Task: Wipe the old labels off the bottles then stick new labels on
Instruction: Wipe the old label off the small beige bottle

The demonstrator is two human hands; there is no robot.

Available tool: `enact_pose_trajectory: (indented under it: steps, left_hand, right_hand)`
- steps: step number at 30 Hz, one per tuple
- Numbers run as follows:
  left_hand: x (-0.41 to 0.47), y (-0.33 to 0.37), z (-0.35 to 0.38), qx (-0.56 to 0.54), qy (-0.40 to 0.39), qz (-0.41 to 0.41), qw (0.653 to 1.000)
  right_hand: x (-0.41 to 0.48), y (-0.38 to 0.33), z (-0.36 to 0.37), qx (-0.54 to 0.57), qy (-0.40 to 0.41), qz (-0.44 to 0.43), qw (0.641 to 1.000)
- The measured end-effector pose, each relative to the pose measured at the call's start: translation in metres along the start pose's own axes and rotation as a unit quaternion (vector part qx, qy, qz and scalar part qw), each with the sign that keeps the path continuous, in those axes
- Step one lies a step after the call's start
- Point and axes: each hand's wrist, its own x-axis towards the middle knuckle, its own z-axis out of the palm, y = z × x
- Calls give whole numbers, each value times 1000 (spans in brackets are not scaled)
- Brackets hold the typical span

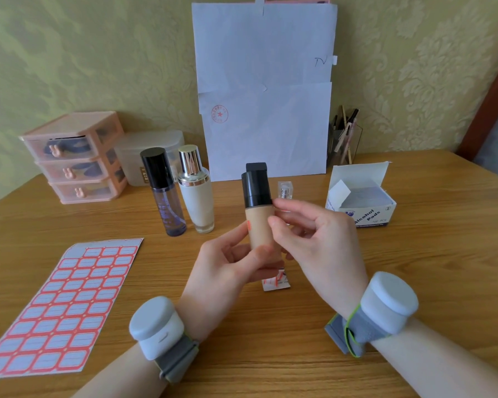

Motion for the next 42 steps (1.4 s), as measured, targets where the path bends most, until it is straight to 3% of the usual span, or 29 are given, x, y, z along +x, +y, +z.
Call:
enact_pose_trajectory:
  steps: [28,34,42]
  left_hand:
    - [3,-2,-4,-23,-7,-19,1000]
    - [3,-1,-6,-29,-17,-23,999]
    - [2,0,-6,-20,-17,-25,999]
  right_hand:
    - [3,1,-3,-25,-2,-53,998]
    - [2,-4,-3,-17,-36,-36,999]
    - [2,-6,-7,-38,-12,-64,997]
